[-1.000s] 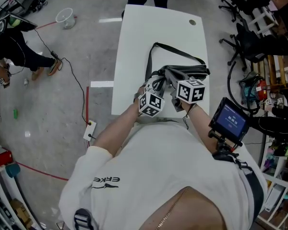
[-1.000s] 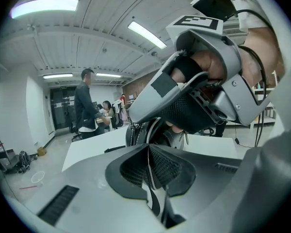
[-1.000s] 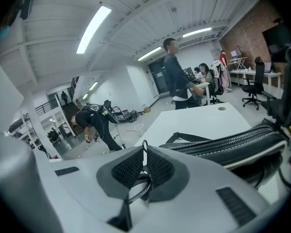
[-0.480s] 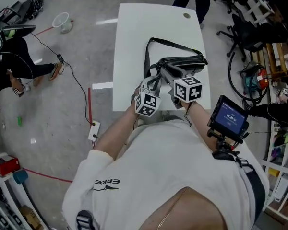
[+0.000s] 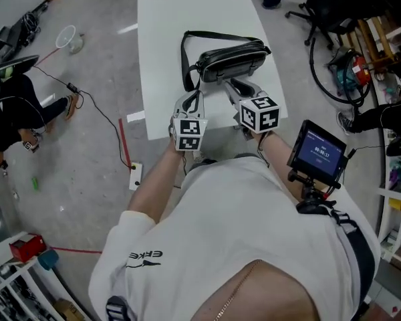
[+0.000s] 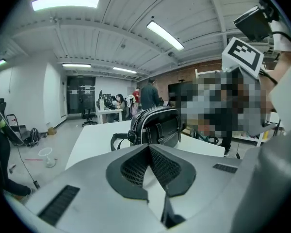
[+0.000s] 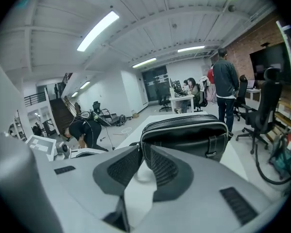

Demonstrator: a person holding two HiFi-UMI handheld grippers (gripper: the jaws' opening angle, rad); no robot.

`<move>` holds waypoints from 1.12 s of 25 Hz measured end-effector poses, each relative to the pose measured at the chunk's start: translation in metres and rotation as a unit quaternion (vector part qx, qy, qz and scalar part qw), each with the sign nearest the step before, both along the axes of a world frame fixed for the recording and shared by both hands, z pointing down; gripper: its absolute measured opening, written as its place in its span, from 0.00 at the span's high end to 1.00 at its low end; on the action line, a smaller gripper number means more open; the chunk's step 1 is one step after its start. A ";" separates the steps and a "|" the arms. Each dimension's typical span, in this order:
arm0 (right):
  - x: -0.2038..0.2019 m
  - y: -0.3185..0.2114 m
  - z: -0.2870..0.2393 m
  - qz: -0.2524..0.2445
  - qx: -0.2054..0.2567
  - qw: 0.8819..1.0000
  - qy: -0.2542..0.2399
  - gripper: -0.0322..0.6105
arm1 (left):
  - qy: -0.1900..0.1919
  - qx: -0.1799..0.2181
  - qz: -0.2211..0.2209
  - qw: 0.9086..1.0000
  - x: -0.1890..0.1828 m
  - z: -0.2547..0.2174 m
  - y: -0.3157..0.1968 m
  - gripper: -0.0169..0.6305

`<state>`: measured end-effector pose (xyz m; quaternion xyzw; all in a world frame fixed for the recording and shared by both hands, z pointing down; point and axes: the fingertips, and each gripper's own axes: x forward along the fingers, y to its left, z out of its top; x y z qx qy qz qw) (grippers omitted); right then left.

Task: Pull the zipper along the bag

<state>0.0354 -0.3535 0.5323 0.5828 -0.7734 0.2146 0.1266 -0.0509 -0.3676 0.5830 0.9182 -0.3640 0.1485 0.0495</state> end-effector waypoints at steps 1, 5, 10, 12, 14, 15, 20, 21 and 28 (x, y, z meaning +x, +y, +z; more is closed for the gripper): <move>0.008 0.011 -0.002 0.002 0.006 1.000 -0.001 0.83 | 0.001 0.001 -0.007 1.000 0.003 -0.006 0.008 0.97; 0.015 0.026 -0.008 0.008 0.018 1.000 0.003 0.83 | 0.016 -0.013 -0.032 0.999 -0.004 -0.015 0.010 0.97; 0.016 0.032 -0.001 0.011 0.028 0.999 0.016 0.83 | 0.044 -0.025 -0.062 0.997 -0.012 -0.010 0.004 0.97; 0.028 0.053 -0.006 0.013 0.035 0.999 0.014 0.83 | 0.055 -0.021 -0.073 0.996 -0.004 -0.018 0.022 0.97; 0.047 0.092 -0.015 0.013 0.043 0.999 0.010 0.84 | 0.061 -0.011 -0.084 0.995 0.011 -0.032 0.059 0.97; 0.056 0.110 -0.018 0.012 0.046 0.999 0.009 0.84 | 0.064 -0.007 -0.089 0.994 0.019 -0.038 0.077 0.97; 0.082 0.172 -0.023 0.011 0.053 0.999 0.004 0.87 | 0.075 0.002 -0.104 0.992 0.041 -0.054 0.143 0.97; 0.086 0.181 -0.023 0.009 0.055 0.998 0.003 0.88 | 0.075 0.004 -0.106 0.991 0.044 -0.056 0.154 0.97; 0.095 0.234 -0.025 -0.009 0.067 0.998 -0.002 0.92 | 0.070 0.005 -0.127 0.989 0.052 -0.056 0.216 0.97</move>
